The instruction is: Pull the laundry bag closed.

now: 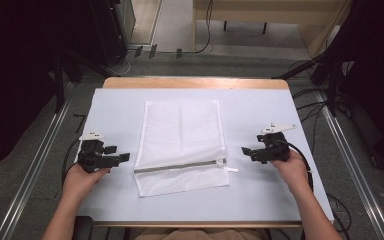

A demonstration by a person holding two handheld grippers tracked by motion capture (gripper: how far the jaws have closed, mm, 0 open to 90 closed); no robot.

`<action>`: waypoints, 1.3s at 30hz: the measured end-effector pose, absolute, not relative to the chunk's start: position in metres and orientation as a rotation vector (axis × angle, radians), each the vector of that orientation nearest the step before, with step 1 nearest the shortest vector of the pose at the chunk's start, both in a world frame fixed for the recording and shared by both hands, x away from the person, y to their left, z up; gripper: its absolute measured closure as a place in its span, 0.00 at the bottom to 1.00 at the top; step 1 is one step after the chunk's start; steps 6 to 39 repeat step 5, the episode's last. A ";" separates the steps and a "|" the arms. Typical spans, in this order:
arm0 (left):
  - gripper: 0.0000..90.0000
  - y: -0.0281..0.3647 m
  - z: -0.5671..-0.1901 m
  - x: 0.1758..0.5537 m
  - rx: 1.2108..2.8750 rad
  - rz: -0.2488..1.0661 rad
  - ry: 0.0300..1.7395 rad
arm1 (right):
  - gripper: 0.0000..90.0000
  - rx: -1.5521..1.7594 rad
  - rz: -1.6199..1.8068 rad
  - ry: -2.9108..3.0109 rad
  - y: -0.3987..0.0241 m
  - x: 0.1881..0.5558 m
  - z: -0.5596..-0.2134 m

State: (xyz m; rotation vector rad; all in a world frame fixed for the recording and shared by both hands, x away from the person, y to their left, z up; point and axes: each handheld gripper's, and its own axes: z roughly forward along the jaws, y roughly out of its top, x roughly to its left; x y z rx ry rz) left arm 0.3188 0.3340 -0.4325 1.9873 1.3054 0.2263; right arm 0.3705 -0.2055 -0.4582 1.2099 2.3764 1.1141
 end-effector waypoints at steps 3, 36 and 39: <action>0.33 0.334 -0.433 0.319 1.984 0.227 1.306 | 0.22 1.211 1.112 2.378 -0.206 0.371 -0.458; 0.33 0.334 -0.434 0.320 1.983 0.228 1.311 | 0.22 1.212 1.111 2.379 -0.206 0.371 -0.459; 0.33 0.334 -0.434 0.320 1.983 0.228 1.311 | 0.22 1.212 1.111 2.379 -0.206 0.371 -0.459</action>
